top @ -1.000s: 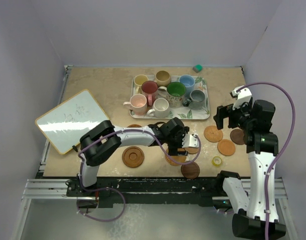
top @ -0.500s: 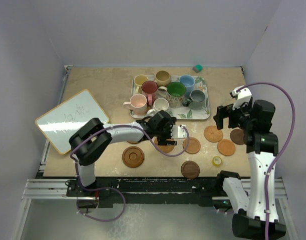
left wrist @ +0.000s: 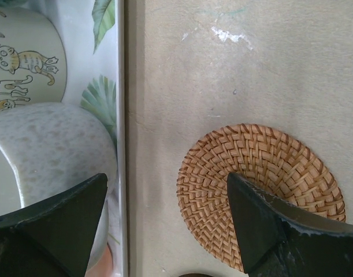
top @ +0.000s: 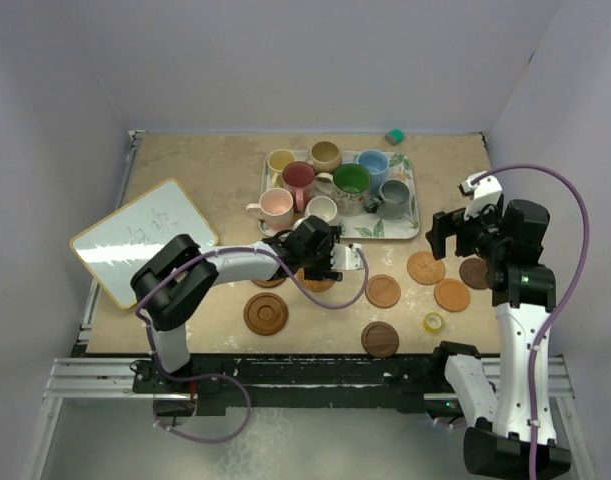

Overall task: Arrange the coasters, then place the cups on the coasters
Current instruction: Move the coaster to the center of the board.

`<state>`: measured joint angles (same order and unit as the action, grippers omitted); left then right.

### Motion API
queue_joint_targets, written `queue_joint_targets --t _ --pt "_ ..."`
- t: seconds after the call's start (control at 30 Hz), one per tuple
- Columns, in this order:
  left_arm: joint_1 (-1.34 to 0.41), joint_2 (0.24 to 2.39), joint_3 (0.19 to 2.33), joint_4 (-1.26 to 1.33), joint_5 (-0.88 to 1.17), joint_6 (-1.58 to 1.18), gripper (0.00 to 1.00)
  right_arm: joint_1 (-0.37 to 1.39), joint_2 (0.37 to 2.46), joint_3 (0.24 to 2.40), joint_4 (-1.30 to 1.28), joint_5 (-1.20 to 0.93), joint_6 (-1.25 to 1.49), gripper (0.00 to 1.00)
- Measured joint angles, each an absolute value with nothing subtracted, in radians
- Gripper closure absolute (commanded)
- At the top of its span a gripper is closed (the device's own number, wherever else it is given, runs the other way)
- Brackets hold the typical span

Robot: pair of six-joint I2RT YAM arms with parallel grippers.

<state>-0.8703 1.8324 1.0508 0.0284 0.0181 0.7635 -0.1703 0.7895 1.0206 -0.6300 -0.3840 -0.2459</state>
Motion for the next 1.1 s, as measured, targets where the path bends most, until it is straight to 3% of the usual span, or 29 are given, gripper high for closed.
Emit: queue_joint_targets --t 1.1 --pt "-0.844 1.805 1.085 -0.041 0.010 0.734 0.18 -0.170 0.807 1.020 -0.631 -0.386 -0.256 0.00"
